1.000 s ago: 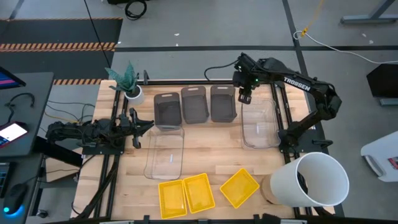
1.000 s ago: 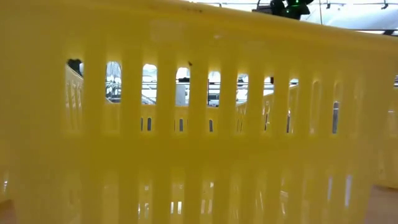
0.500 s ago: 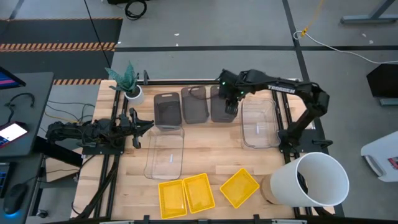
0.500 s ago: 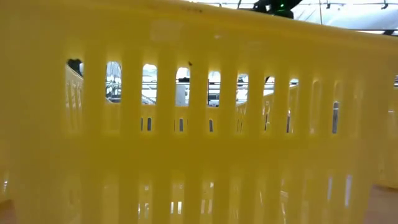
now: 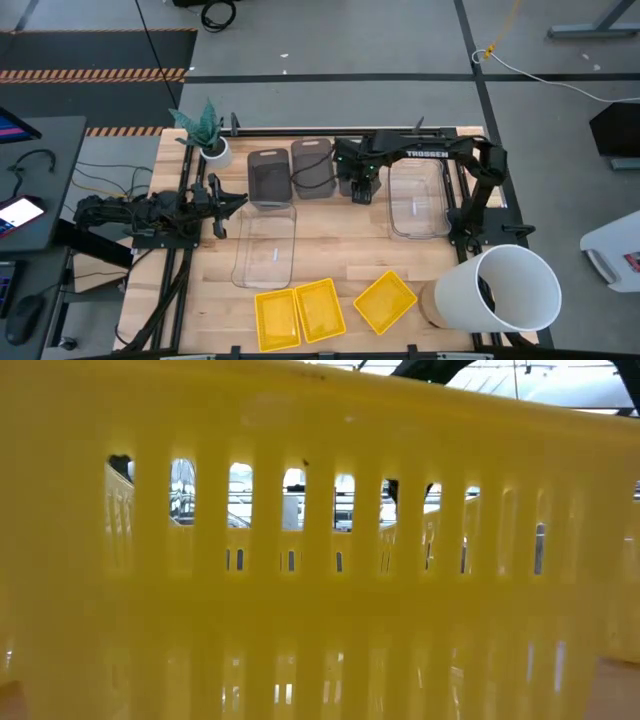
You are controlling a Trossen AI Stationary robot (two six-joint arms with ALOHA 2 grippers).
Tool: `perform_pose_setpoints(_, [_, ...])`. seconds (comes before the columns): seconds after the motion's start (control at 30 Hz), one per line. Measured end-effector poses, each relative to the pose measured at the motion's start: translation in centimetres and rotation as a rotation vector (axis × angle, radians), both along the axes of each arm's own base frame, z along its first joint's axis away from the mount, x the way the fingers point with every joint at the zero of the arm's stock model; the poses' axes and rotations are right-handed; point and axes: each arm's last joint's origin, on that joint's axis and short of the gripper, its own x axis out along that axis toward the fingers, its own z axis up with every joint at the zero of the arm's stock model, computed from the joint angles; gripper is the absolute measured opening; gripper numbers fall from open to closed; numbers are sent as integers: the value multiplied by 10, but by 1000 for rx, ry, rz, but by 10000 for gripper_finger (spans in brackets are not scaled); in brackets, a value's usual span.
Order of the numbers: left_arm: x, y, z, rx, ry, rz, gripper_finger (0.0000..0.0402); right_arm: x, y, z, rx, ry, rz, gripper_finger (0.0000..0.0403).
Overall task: Stack baskets by color
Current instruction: Stack the right black bin on top of the middle black bin
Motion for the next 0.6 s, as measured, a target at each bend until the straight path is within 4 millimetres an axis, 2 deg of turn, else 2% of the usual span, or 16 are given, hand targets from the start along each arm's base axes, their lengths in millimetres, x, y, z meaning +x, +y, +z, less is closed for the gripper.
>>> perform_pose_setpoints(0.2, [0,0,0,0,1,0,59,5,4,1,0,-38,8,186])
perform_pose_setpoints(0.6, [0,0,0,0,0,0,54,5,10,-29,-36,-69,24,188])
